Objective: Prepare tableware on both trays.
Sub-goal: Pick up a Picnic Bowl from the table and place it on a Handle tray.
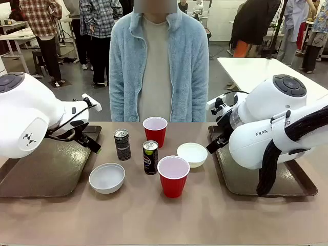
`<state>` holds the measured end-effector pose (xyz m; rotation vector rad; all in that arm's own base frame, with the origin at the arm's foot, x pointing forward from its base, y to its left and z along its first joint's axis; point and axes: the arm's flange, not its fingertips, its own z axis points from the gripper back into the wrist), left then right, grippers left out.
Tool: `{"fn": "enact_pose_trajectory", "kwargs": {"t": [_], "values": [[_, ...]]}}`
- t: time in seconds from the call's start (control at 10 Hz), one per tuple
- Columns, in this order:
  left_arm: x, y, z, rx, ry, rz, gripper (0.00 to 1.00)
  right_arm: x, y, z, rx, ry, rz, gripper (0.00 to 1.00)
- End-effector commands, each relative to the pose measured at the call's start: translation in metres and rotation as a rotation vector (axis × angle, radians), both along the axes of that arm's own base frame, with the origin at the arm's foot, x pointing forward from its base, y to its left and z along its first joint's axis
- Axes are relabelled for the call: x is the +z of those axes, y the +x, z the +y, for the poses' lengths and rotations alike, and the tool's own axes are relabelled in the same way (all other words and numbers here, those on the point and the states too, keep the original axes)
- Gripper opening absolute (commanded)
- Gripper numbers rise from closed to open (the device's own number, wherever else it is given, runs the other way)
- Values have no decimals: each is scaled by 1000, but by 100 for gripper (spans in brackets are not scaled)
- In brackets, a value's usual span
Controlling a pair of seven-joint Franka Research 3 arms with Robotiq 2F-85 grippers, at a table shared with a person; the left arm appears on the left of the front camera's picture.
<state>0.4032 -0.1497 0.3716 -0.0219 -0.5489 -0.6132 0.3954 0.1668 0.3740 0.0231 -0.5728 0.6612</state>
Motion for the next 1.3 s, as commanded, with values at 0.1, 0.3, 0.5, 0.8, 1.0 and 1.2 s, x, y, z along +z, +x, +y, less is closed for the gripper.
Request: {"fn": "enact_pose_trajectory", "kwargs": {"t": [0.1,0.3,0.5,0.8,1.0,1.2], "values": [[0,0,0,0,0,0,100,0,0,0,0,0,0,100],[0,0,0,0,0,0,100,0,0,0,0,0,0,100],[0,0,0,0,0,0,100,0,0,0,0,0,0,100],[0,0,0,0,0,0,100,0,0,0,0,0,0,100],[0,0,0,0,0,0,100,0,0,0,0,0,0,100],[0,0,0,0,0,0,100,0,0,0,0,0,0,100]]}}
